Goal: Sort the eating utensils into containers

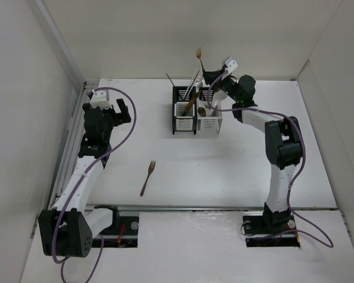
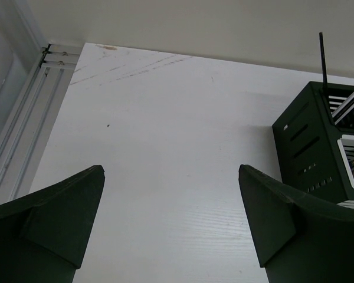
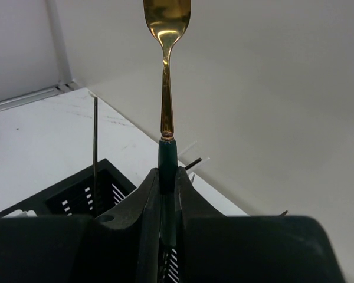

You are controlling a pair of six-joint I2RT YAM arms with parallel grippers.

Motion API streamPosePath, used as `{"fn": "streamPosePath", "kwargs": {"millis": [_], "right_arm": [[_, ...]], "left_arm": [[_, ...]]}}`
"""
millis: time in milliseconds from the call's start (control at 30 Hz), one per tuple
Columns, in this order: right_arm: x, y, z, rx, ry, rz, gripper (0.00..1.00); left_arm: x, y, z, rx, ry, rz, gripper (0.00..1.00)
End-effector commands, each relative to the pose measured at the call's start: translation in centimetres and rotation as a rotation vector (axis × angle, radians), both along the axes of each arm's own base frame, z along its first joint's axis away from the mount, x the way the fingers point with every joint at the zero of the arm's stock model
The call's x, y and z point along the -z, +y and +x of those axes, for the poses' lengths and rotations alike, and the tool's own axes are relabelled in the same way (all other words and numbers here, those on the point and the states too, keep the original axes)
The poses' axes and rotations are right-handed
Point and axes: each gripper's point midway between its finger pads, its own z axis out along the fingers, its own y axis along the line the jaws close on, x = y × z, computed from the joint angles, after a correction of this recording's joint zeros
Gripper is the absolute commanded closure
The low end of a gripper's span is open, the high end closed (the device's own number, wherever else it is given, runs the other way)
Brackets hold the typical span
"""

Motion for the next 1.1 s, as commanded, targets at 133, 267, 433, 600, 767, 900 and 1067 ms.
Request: {"fn": "streamPosePath", "kwargs": {"millis": [133,267,433,600,767,900,1067], "right_arm": [[-12.0,-1.7,-2.4,-0.039,-0.207,0.066,1.0],[-11.2,-3.6,-1.4,-0.117,-0.172,0.049,1.0],[-7.6,-5.1,-1.2,-0.239,-0.123,-0.031,1.0],[-4.1,-5.2,-1.1,-0.285,-0.105,-0.028,1.0],[-2.5,-4.8,-1.3,-0.333,-0.08,-0.017,1.0],[-0.8,-4.1,-1.5,-0.364,-0.051,0.009,1.0],[0.5,-2.1,-2.1,-0.414,-0.017,0.046,1.0]], "left_arm": [[-3.7,-0.4,0.8,0.021,-0.096,-0.026,0.05],[-4.3,-0.7,0.8,0.042,-0.099,-0.028,0.05],[-4.0,-0.9,1.2,0.051,-0.077,-0.028,0.07],[-3.3,-1.5,1.7,0.087,-0.054,-0.023,0.08],[-3.6,-1.7,2.3,0.096,-0.06,-0.024,0.1],[-3.4,-1.9,2.5,0.105,-0.06,-0.025,0.1],[-3.4,-2.1,2.9,0.116,-0.06,-0.017,0.1]]}}
